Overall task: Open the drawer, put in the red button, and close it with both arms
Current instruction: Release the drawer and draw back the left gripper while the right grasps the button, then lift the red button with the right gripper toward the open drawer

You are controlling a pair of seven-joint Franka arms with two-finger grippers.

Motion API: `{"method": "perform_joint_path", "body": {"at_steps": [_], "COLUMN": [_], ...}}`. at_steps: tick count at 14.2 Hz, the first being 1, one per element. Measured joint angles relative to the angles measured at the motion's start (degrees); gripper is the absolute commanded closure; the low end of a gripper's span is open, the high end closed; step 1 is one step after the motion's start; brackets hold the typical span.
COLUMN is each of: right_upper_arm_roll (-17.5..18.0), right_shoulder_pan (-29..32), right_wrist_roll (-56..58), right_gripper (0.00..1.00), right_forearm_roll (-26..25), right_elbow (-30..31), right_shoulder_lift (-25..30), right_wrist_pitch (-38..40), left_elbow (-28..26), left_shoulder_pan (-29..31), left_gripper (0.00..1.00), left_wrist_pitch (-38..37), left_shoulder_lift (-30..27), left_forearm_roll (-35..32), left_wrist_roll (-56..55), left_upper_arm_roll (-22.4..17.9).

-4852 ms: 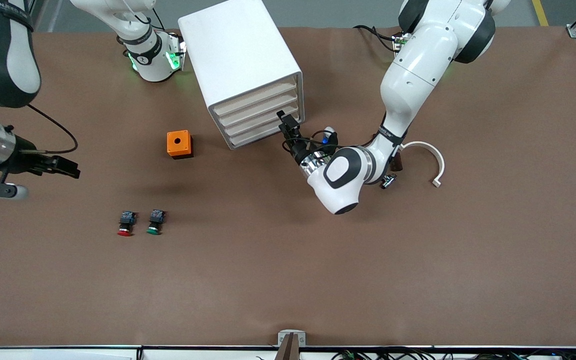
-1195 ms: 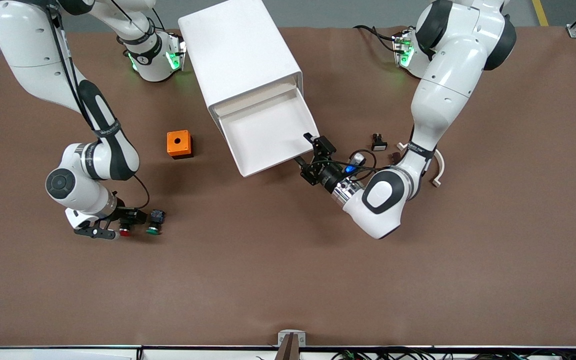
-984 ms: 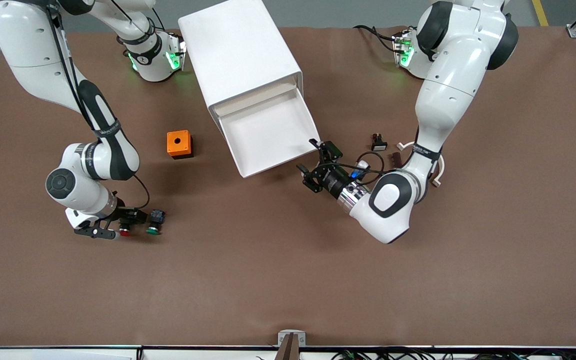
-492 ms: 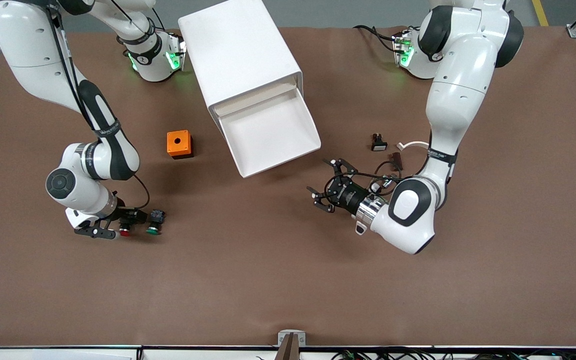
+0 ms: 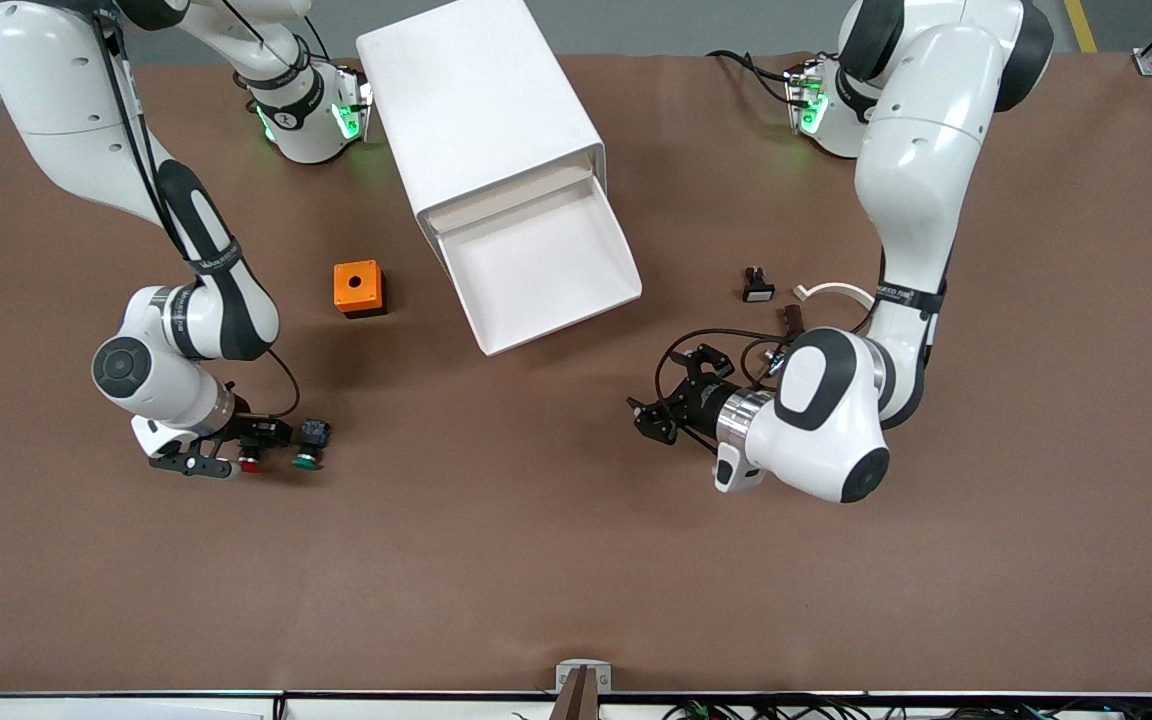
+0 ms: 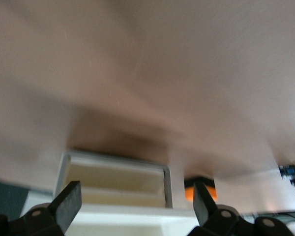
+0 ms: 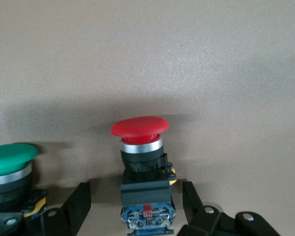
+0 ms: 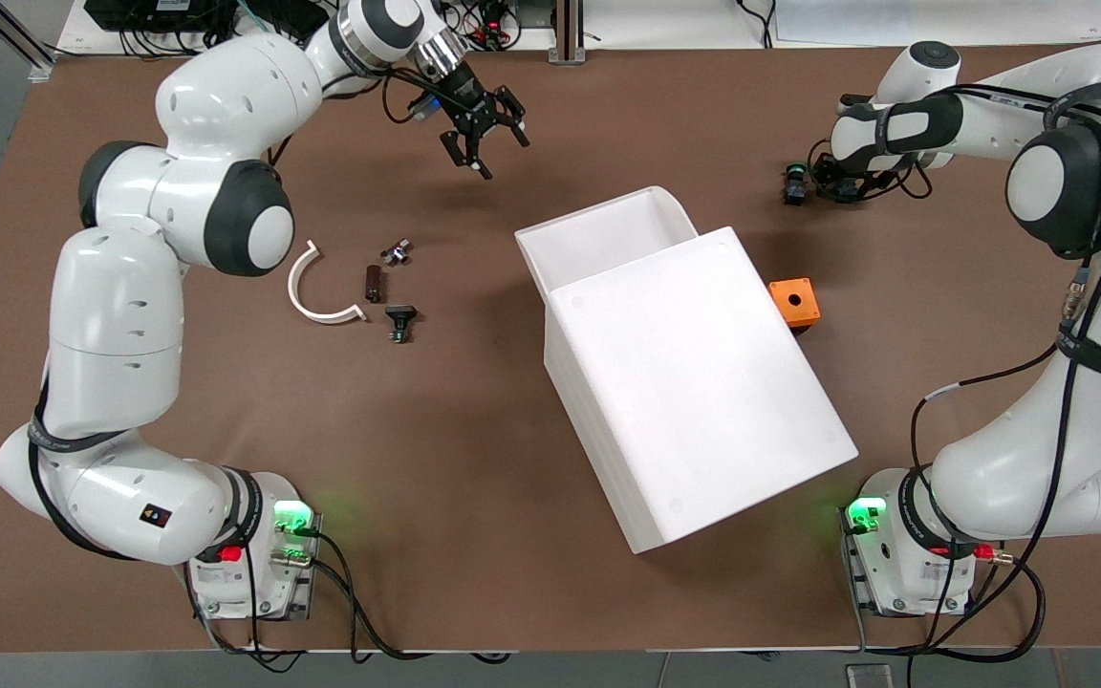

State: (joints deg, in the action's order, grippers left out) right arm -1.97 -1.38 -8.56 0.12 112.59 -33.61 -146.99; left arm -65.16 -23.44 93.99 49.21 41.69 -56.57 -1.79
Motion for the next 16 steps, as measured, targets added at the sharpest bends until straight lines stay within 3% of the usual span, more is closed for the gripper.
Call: {"method": "perform_joint_path", "body": {"at_steps": [5, 7, 10, 13, 14, 15, 16], "right_upper_arm_roll": [0.0, 0.1, 0.1, 0.1, 0.2, 0.2, 0.2], "right_shoulder_pan": [0.0, 0.0, 0.0, 0.0, 0.0, 0.0, 0.0], "right_wrist_roll": [0.0, 0.0, 0.0, 0.0, 0.0, 0.0, 0.0], "right_gripper": [0.37, 0.40, 0.50, 0.69, 0.81, 0.98, 1.00], "right_forearm_roll": [0.0, 0.0, 0.0, 0.0, 0.0, 0.0, 0.0], "right_elbow": [0.0, 0.0, 0.0, 0.0, 0.0, 0.0, 0.0], "right_shoulder_lift": [0.0, 0.1, 0.2, 0.4, 0.5, 0.5, 0.5], "right_wrist_pitch": [0.0, 0.3, 0.5, 1.1, 1.2, 1.4, 1.4], "left_elbow": [0.1, 0.0, 0.0, 0.0, 0.0, -0.1, -0.1], "left_shoulder_pan": [-2.0, -3.4, -5.4, -6.7, -7.2, -7.7, -8.2], "left_gripper": [0.00, 0.00, 0.00, 0.00, 0.00, 0.00, 0.00], "left_wrist_pitch": [6.3, 7.7, 9.6, 11.0, 12.0, 13.0, 13.7], "left_shoulder_lift": [-4.5, -5.3, -5.5, -6.0, -6.1, -6.2, -6.2], "left_forearm_roll": [-15.6, -21.1, -27.7, -29.6, -30.6, -32.4, -34.0], "left_wrist_roll": [1.5, 1.5, 1.5, 1.3, 0.4, -0.8, -2.1], "left_upper_arm_roll": [0.0, 0.0, -0.1, -0.1, -0.1, -0.1, -0.1]}}
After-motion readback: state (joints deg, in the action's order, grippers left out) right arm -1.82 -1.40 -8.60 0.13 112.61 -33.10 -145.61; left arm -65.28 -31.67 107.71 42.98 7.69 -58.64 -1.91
